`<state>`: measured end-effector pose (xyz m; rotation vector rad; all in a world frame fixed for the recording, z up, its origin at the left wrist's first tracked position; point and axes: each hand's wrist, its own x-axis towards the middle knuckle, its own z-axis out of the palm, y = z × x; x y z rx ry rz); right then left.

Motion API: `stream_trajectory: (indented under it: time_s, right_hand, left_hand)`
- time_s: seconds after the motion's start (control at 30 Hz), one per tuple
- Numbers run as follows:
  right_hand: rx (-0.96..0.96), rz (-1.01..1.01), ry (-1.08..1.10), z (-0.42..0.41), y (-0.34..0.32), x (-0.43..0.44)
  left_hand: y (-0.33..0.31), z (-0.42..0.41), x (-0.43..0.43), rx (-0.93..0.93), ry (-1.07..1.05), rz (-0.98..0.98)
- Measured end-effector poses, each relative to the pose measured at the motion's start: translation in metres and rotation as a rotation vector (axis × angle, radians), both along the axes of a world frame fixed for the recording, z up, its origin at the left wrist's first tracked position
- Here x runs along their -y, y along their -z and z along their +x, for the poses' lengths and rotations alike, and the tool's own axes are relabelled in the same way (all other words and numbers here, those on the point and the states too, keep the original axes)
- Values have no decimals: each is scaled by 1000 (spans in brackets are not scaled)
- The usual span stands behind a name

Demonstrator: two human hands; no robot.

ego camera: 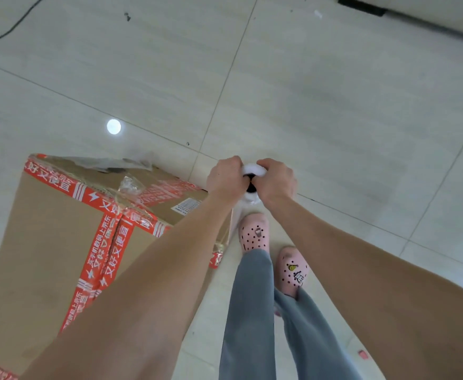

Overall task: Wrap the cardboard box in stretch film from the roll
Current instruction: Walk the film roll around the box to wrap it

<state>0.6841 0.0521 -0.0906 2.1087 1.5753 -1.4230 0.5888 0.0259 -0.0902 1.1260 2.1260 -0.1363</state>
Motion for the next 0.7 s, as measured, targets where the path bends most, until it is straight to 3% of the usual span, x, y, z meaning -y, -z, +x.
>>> stream_trajectory:
  time_s: [0.13, 0.23, 0.33, 0.5, 0.7]
  right_hand:
    - [-155, 46, 184, -12, 0, -6]
    - [-117, -18, 158, -19, 2, -8]
    - [-95, -113, 193, -15, 5, -13]
    - [-60, -94, 93, -14, 9, -20]
    - [-32, 15, -8, -31, 7, -35]
  left_hand:
    - [3, -16, 0, 14, -224, -20]
    - [4, -18, 0, 16, -275, -70]
    - [5, -16, -4, 22, -195, -80]
    - [8, -16, -27, 73, 148, 3]
    - [9, -32, -47, 9, 111, -24]
